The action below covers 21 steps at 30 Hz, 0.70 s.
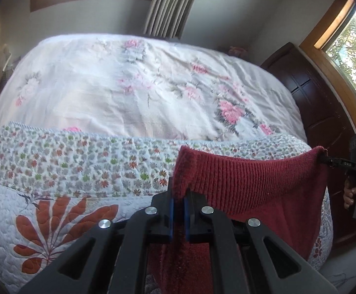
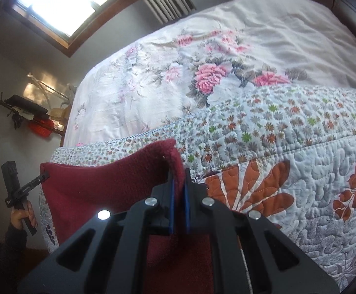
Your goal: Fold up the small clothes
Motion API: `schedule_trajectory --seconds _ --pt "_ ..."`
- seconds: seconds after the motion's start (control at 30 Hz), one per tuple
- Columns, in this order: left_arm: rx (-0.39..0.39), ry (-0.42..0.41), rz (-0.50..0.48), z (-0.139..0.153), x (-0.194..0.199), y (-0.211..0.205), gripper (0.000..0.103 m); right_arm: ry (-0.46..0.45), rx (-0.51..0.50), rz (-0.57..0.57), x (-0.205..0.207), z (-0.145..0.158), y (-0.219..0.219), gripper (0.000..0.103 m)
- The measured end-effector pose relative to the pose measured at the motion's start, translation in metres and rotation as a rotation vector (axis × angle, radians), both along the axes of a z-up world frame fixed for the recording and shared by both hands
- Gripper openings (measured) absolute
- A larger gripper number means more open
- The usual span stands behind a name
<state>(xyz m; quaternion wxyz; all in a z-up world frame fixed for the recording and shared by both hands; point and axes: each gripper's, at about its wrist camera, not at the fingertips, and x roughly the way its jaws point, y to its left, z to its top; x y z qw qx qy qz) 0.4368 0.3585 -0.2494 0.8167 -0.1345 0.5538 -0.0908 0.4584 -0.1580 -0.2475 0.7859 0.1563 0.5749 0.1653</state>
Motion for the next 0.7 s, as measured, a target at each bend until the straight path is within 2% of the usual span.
schedule_trajectory --seconds 0.17,0.27,0.4,0.5,0.6,0.7 --pt "-0.077 0.223 0.062 -0.066 0.017 0.009 0.006 0.134 -0.015 -0.027 0.012 -0.049 0.001 0.005" --pt "-0.086 0.267 0.078 -0.077 0.021 0.013 0.006 0.207 -0.023 -0.04 0.017 -0.067 0.0 0.006" --pt "-0.066 0.259 0.062 -0.076 0.02 0.009 0.007 0.221 -0.05 -0.029 0.016 -0.074 0.003 0.006" --pt "-0.072 0.238 0.059 -0.073 0.024 0.007 0.007 0.19 -0.053 -0.046 0.015 -0.068 0.002 0.006" --pt "-0.072 0.181 0.058 -0.055 0.026 0.009 0.007 0.149 0.0 -0.09 0.017 -0.05 -0.008 0.006" --pt "-0.055 0.113 0.031 -0.03 0.03 0.002 0.007 0.107 0.004 -0.082 0.019 -0.035 -0.01 0.005"
